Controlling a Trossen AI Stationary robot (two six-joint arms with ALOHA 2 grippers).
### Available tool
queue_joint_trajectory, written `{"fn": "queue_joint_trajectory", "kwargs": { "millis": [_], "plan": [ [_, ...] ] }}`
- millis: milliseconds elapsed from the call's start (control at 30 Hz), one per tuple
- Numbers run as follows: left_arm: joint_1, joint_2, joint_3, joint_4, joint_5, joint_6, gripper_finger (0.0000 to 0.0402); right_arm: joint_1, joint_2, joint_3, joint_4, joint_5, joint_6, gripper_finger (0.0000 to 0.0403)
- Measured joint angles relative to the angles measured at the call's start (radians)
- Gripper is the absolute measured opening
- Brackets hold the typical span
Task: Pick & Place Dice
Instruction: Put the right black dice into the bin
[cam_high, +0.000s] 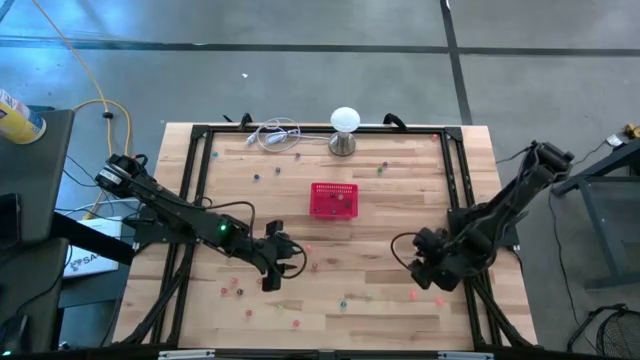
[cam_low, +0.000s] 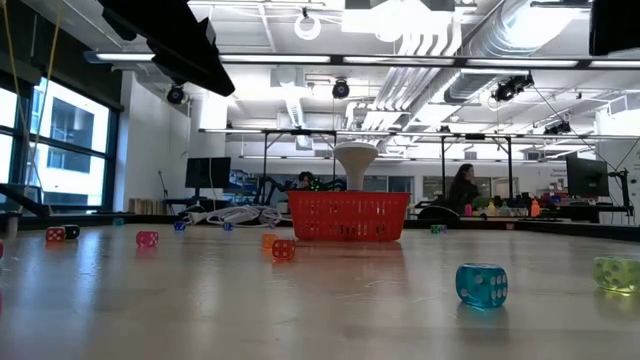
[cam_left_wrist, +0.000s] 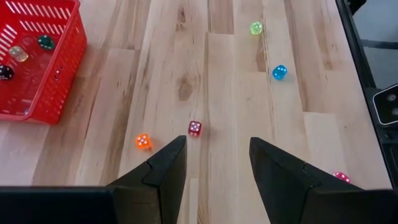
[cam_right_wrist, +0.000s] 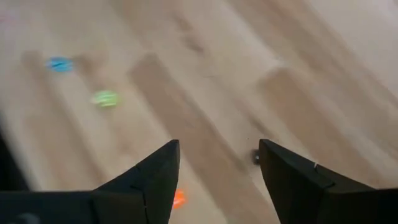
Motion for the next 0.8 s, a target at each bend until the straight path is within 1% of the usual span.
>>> {"fn": "queue_joint_trajectory", "kwargs": {
  "millis": [100,200,433,533,600,700,800],
  "plan": [
    [0.000,0.000,0.000,0.000,0.000,-0.002,0.0169,0.000,0.041,-0.007,-0.024,-0.052,0.055,0.0204],
    [0.000,0.000,0.000,0.000,0.000,-0.002,0.0169,0.000,0.084,-0.017,-0.021,-0.090,0.061,0.0204],
    [0.000,0.000,0.000,0.000,0.000,-0.002,0.0169,-0.015,0.162,-0.020,-0.023,-0.088,0.058,0.0203],
    [0.000,0.000,0.000,-0.001,0.000,0.004,0.0169,-0.035,0.188,-0.020,-0.017,-0.122,0.063,0.0203],
    [0.000,0.000,0.000,-0.001,0.000,0.005,0.0169,-0.051,0.206,-0.020,-0.017,-0.157,0.044,0.0203],
    [0.000,0.000,0.000,-0.001,0.000,0.005,0.0169,-0.082,0.229,-0.020,-0.014,-0.197,-0.025,0.0203],
    [0.000,0.000,0.000,-0.001,0.000,0.004,0.0169,-0.123,0.243,-0.020,-0.011,-0.212,-0.075,0.0203]
  ]
}}
